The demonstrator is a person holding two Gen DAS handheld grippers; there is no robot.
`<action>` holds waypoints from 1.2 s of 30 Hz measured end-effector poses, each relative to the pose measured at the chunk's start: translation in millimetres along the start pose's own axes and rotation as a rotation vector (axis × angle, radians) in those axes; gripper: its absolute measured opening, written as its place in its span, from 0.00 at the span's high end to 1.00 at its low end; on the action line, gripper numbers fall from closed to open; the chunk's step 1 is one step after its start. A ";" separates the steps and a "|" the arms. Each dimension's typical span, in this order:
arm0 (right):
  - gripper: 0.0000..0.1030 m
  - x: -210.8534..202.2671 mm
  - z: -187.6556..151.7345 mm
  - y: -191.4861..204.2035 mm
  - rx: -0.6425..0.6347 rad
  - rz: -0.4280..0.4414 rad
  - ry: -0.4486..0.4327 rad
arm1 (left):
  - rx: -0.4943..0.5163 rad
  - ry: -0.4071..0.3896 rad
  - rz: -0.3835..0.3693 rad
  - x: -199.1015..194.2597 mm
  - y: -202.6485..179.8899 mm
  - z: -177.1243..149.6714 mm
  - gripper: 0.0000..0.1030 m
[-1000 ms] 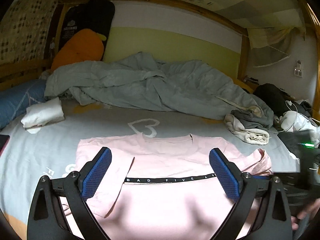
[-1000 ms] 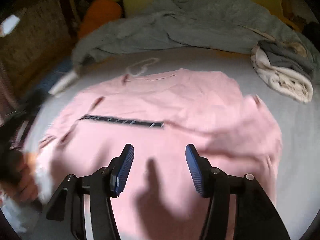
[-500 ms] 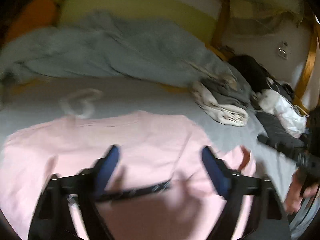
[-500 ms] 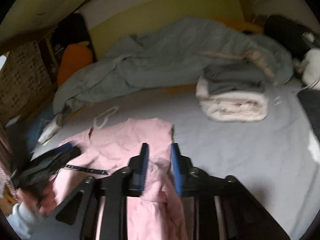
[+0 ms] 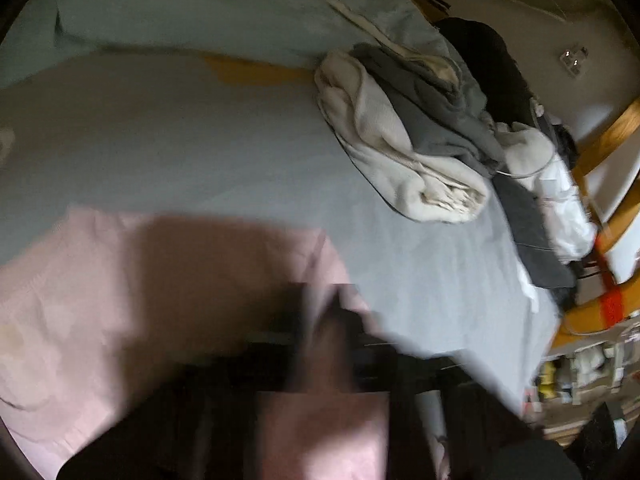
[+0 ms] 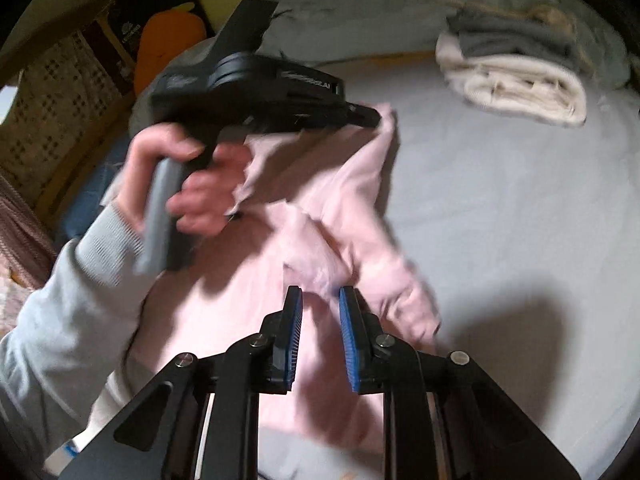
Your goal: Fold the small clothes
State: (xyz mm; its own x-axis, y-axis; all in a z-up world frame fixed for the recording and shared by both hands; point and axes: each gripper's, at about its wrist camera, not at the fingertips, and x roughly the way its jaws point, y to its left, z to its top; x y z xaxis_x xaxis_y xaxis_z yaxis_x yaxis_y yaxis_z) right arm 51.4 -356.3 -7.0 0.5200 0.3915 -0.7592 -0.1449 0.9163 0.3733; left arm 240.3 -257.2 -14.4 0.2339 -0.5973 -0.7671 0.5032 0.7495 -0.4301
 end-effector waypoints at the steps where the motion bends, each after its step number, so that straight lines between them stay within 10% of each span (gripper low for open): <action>1: 0.80 1.1 -5.0 1.7 -0.009 0.007 0.016 | 0.021 -0.040 0.031 -3.4 -2.9 2.0 1.00; 6: 0.80 5.4 -8.2 2.5 -0.010 0.010 0.037 | 0.041 -0.075 0.052 -1.1 -11.3 21.3 1.00; 9: 0.80 -30.0 -2.4 3.3 0.003 0.048 -0.165 | 0.111 -0.081 0.111 5.5 -21.2 29.0 1.00; 13: 0.80 -59.6 21.0 8.2 0.003 -0.146 -0.442 | 0.141 -0.063 0.126 16.9 -27.0 32.1 1.00; 22: 0.91 21.6 4.6 3.6 0.022 -0.077 0.010 | 0.036 -0.029 0.113 24.3 -3.3 38.5 1.00; 27: 0.91 20.1 8.8 -6.0 0.074 -0.057 -0.006 | 0.051 -0.088 0.172 20.0 -10.3 31.4 0.98; 29: 0.91 5.1 6.2 0.1 0.017 -0.084 -0.077 | 0.087 -0.160 0.269 6.5 -16.9 30.5 0.81; 31: 0.91 -9.0 5.3 9.7 -0.039 -0.134 -0.170 | 0.074 -0.257 0.295 -20.5 -17.0 28.1 0.30; 36: 0.87 -30.6 11.3 13.8 -0.054 -0.225 -0.299 | 0.098 -0.528 0.364 -114.9 -15.7 -8.3 0.26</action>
State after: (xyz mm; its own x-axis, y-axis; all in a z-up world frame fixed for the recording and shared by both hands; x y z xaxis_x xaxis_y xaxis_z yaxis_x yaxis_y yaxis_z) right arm 43.1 -356.6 27.4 0.7654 0.1457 -0.6269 -0.0396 0.9829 0.1801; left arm 198.6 -198.0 76.5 0.7688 -0.3890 -0.5075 0.3828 0.9157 -0.1220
